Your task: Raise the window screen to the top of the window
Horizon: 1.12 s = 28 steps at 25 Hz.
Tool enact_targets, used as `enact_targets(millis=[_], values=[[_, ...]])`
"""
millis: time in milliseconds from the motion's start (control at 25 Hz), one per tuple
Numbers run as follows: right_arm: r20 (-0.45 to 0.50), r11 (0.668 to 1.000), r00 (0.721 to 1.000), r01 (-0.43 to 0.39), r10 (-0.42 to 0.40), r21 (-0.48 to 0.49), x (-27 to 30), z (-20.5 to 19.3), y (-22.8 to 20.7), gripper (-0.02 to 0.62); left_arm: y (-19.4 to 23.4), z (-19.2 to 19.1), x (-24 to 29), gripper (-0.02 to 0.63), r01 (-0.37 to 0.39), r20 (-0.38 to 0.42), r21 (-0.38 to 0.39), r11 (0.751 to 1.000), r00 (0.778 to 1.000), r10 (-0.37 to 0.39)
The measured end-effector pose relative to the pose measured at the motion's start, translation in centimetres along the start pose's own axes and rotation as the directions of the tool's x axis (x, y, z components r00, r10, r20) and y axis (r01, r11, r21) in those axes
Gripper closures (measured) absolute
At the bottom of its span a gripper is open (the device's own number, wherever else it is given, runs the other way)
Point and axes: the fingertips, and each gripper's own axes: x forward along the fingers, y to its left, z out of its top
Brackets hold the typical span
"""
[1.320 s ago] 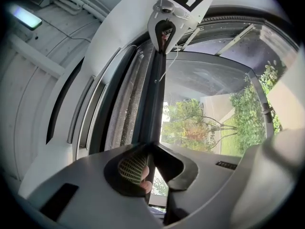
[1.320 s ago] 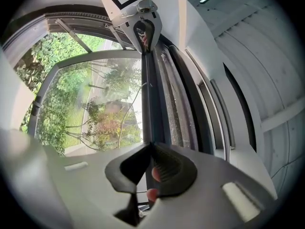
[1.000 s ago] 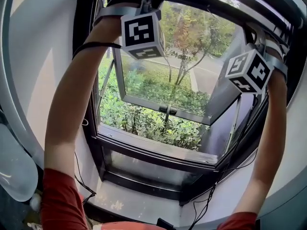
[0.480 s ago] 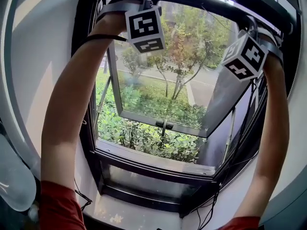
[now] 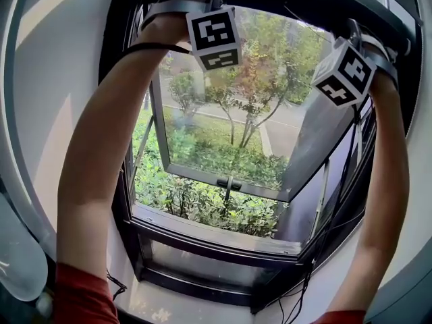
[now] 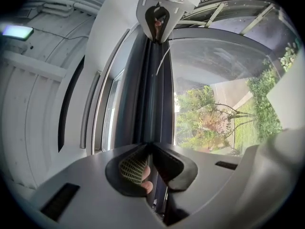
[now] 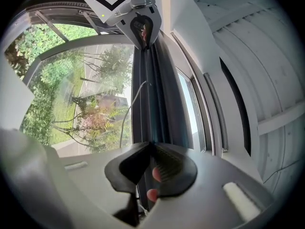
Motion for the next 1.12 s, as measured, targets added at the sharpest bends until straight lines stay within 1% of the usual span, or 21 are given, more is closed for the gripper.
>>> enact_targets(millis=[240,360,480,680,720,800,840,880,920,1000,1120], values=[[-0.016,1.0,1.0,-0.009,0.009,0.011,0.4,0.1,-0.3,0.552,0.2,0.1,0.6,0.565,0.0,-0.04,0.008,1.0,0.999,0.0],[-0.021,1.0,1.0,0.005,-0.005,0.007,0.4,0.1,-0.3,0.552,0.3,0.1,0.6,0.565,0.003,-0.042,0.006,1.0,0.999,-0.003],[-0.046,1.0,0.999,-0.004,0.004,0.0,0.4,0.0,-0.3,0.552,0.2,0.1,0.5,0.565,0.012,-0.046,0.005,1.0,0.999,-0.012],[-0.066,1.0,0.998,0.011,-0.011,-0.009,0.3,0.1,-0.4,0.543,-0.1,0.1,0.0,0.557,0.03,-0.05,-0.018,0.999,0.998,-0.031],[-0.063,1.0,0.998,0.009,-0.009,-0.007,0.2,0.2,-0.3,0.537,-0.3,0.1,-0.2,0.554,0.037,-0.047,-0.021,0.999,0.998,-0.038],[-0.055,1.0,0.998,-0.019,0.019,0.006,0.0,0.1,0.3,0.507,-1.0,0.3,-0.6,0.554,0.059,-0.035,-0.022,0.998,0.998,-0.06],[-0.054,0.999,0.998,-0.041,0.041,0.013,-0.2,0.0,0.7,0.452,-1.5,0.5,-0.8,0.554,0.072,-0.029,-0.019,0.997,0.997,-0.072],[-0.055,0.998,0.997,-0.058,0.059,0.019,-0.4,-0.1,1.1,0.434,-1.8,0.6,-1.1,0.554,0.079,-0.021,-0.016,0.997,0.997,-0.08],[-0.054,0.997,0.996,-0.067,0.069,0.024,-0.6,-0.1,1.4,0.434,-2.2,0.7,-1.3,0.554,0.083,-0.013,-0.019,0.996,0.996,-0.084],[-0.04,0.997,0.997,-0.067,0.068,0.033,-1.0,0.2,1.9,0.434,-2.8,0.7,-1.8,0.552,0.092,0.002,-0.051,0.994,0.996,-0.092],[-0.007,0.997,0.998,-0.061,0.061,0.048,-1.9,0.5,3.0,0.434,-4.2,0.4,-3.0,0.552,0.123,0.029,-0.157,0.98,0.992,-0.12]])
